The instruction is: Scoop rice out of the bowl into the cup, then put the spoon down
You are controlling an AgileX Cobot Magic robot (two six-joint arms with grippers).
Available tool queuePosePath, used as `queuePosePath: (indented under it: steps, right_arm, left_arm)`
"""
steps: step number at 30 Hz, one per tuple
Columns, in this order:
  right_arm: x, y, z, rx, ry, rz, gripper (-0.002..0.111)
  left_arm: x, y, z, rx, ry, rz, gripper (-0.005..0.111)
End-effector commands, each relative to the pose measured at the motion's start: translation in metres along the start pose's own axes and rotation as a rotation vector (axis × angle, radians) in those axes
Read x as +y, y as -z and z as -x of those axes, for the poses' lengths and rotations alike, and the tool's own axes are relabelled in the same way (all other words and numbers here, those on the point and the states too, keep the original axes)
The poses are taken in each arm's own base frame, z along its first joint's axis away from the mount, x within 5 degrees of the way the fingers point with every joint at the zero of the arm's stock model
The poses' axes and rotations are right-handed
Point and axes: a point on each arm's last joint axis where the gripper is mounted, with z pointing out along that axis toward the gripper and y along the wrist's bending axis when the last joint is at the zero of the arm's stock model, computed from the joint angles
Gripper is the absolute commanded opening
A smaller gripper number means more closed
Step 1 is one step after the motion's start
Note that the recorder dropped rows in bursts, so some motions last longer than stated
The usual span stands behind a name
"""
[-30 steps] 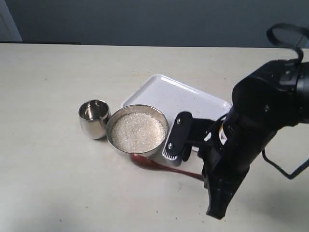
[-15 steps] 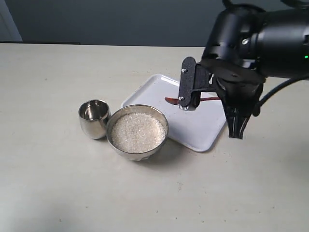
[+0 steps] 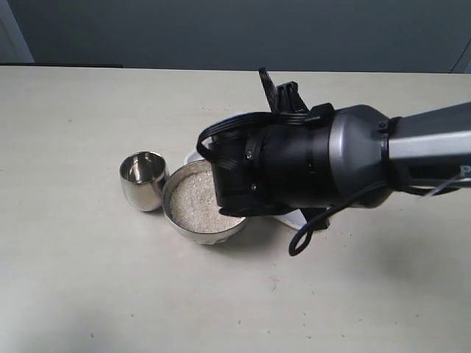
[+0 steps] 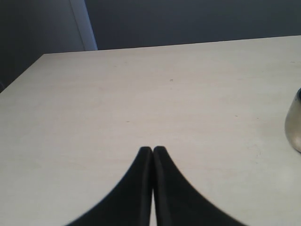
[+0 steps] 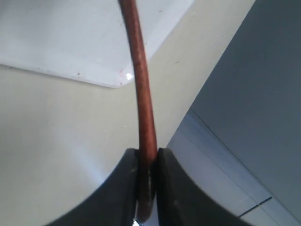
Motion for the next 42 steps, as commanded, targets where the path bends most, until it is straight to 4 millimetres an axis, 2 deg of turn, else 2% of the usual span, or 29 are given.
queuePosePath:
  steps: [1,5,13,31,37,42]
  right_arm:
    - [-0.004,0.005,0.001,0.006,-0.008,-0.046,-0.001]
    - [-0.003,0.005,0.002,-0.005,-0.002,-0.043,-0.001]
    - [0.012,0.007,0.011,-0.122,0.052,0.122,-0.001]
    - [0.008,0.006,0.021,-0.221,0.063,0.079,-0.001]
    - [0.014,-0.011,0.023,-0.145,0.08,0.124,-0.001]
    - [0.012,-0.011,0.025,-0.163,0.089,0.096,-0.001]
  left_arm:
    - [0.0,0.001,0.004,-0.019,0.007,-0.001,0.001]
    - [0.0,0.001,0.004,-0.019,0.007,-0.001,0.001]
    - [0.0,0.001,0.004,-0.019,0.007,-0.001,0.001]
    - [0.0,0.001,0.004,-0.019,0.007,-0.001,0.001]
    - [0.0,0.001,0.004,-0.019,0.007,-0.001,0.001]
    - [0.0,0.001,0.004,-0.019,0.007,-0.001,0.001]
